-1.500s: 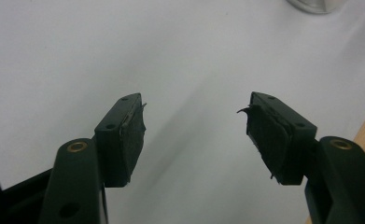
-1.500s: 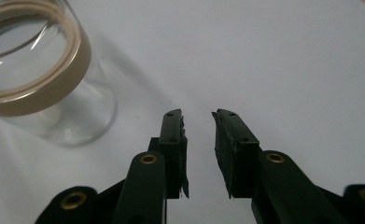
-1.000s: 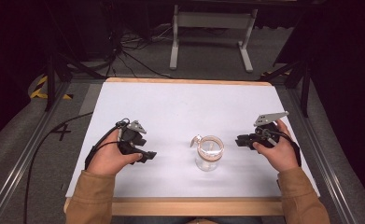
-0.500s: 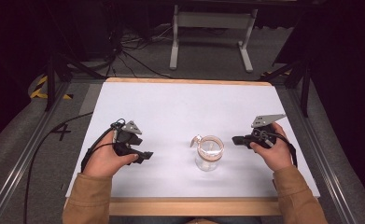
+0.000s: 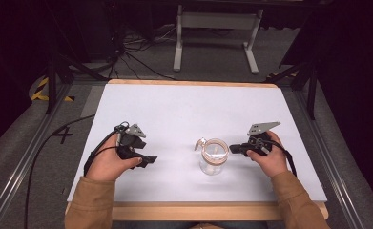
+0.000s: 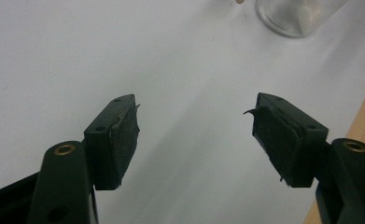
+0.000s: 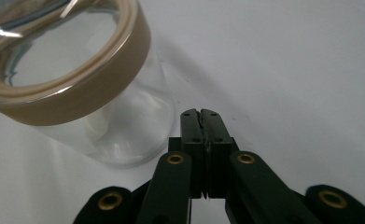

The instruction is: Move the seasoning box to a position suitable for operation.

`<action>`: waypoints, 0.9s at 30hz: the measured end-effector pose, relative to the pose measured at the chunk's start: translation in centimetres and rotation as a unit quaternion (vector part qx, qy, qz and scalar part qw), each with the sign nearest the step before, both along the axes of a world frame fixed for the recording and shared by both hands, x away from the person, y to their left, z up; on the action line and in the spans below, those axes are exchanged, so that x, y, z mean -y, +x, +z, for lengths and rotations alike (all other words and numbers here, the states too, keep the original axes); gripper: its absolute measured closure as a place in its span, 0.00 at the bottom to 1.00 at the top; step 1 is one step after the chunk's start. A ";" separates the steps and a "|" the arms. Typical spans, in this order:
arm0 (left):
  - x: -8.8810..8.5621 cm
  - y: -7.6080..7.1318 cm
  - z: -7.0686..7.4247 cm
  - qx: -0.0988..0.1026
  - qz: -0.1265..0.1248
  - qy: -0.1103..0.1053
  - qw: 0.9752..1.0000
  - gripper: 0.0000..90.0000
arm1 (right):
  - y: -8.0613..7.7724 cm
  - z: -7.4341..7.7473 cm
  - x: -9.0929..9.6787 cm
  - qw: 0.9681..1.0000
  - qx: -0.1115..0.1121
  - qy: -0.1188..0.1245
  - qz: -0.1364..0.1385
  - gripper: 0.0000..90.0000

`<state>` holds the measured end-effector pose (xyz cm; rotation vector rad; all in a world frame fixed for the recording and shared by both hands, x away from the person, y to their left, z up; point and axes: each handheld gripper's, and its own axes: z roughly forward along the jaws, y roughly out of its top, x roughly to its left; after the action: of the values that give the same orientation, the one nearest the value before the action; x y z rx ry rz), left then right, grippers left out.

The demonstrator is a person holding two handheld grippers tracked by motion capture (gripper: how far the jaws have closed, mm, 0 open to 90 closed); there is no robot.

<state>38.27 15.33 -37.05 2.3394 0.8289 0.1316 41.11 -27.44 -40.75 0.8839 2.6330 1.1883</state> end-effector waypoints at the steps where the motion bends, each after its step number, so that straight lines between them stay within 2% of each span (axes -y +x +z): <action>1: 0.0 0.0 0.0 0.002 0.001 -0.002 1.000 0.36 | -0.1 -0.1 -0.4 1.000 0.000 -0.006 0.007 1.00; 3: 0.1 0.0 -0.1 0.002 0.001 -0.005 1.000 0.36 | -0.2 -0.3 -0.9 1.000 0.001 -0.019 0.015 1.00; 7: 0.2 0.0 0.0 0.003 -0.004 0.000 1.000 0.35 | -0.4 -0.6 -1.3 0.999 -0.006 -0.027 0.019 1.00; 11: 0.3 0.0 0.1 0.007 -0.003 -0.002 1.000 0.35 | -0.6 -0.8 -1.9 0.999 -0.005 -0.031 0.034 1.00; 13: 0.4 0.0 0.1 0.009 -0.004 -0.004 1.000 0.35 | -0.7 -0.8 -2.1 0.999 0.002 -0.043 0.032 1.00; 18: 0.5 0.1 0.1 0.005 -0.007 -0.004 1.000 0.36 | -0.8 -0.7 -2.0 0.999 -0.004 -0.038 0.031 1.00; 27: 1.1 0.5 0.1 0.003 -0.014 -0.004 1.000 0.36 | -1.5 -0.5 -2.2 0.998 -0.006 -0.052 0.030 1.00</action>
<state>38.77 14.26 -36.99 2.3417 0.7920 0.1224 39.61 -25.28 -41.28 0.8012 2.7202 1.0518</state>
